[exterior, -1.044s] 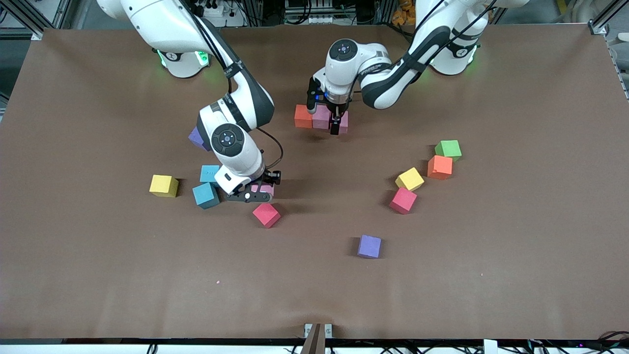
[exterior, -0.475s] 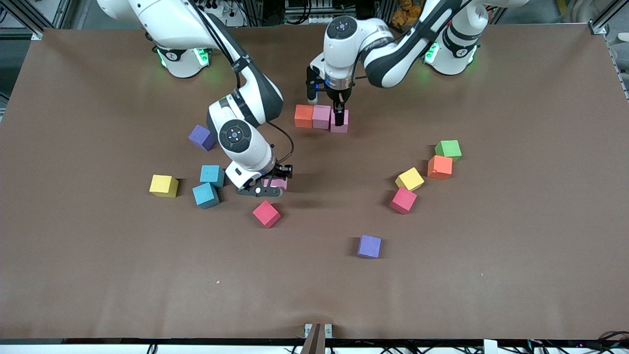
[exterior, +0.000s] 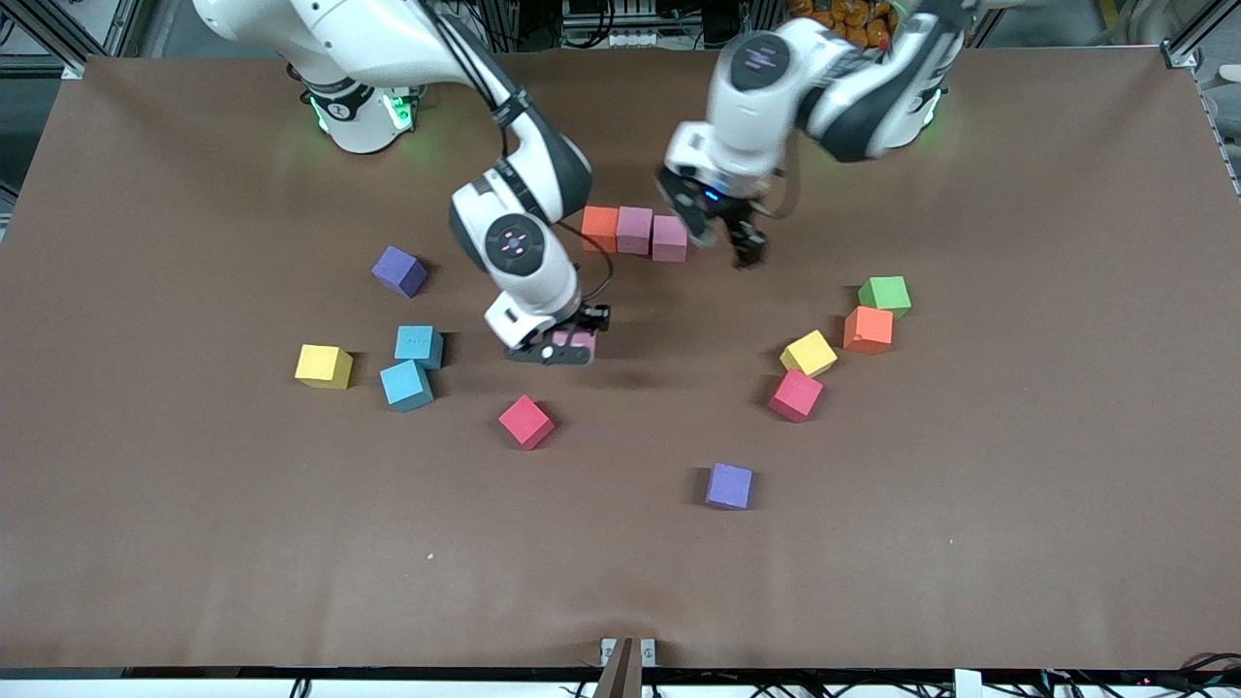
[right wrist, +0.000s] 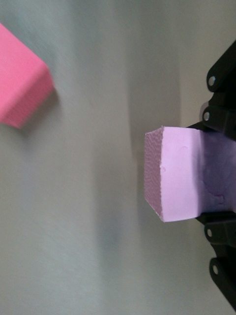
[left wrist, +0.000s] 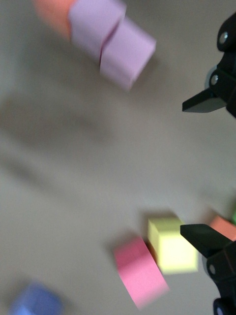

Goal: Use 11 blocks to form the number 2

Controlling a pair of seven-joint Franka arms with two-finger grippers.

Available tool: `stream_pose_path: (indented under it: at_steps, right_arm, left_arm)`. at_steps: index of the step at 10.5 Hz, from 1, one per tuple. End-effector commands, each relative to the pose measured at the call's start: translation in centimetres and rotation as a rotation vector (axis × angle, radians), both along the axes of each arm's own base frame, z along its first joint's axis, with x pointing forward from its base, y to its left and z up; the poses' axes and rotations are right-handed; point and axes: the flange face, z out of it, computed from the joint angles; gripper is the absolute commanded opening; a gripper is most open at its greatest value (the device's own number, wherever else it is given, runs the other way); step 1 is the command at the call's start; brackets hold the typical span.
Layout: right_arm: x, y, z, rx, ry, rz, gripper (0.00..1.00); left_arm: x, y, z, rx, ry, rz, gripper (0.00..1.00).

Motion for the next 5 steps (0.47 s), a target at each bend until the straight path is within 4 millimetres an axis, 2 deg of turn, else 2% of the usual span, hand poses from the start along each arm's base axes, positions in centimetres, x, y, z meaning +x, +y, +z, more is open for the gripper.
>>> stream_pose_path:
  at_steps: [1,2,3,5]
  right_arm:
    - [-2.4,4.7,0.3,0.012,0.0,-0.039,0.12]
    - [-3.3,6.8,0.1,0.015,-0.005,-0.059,0.13]
    - [-4.4,8.9,-0.3,0.016,-0.008,-0.067,0.13]
    - [-7.0,11.2,-1.7,0.008,-0.009,-0.047,0.13]
  left_arm:
    - [5.3,4.5,5.6,-0.012,0.011,0.157,1.0]
    - [7.7,6.5,7.1,-0.017,0.018,0.207,1.0]
    - [10.4,9.6,9.0,-0.036,0.003,0.278,1.0]
    - [15.5,15.7,10.8,-0.098,-0.02,0.407,1.0]
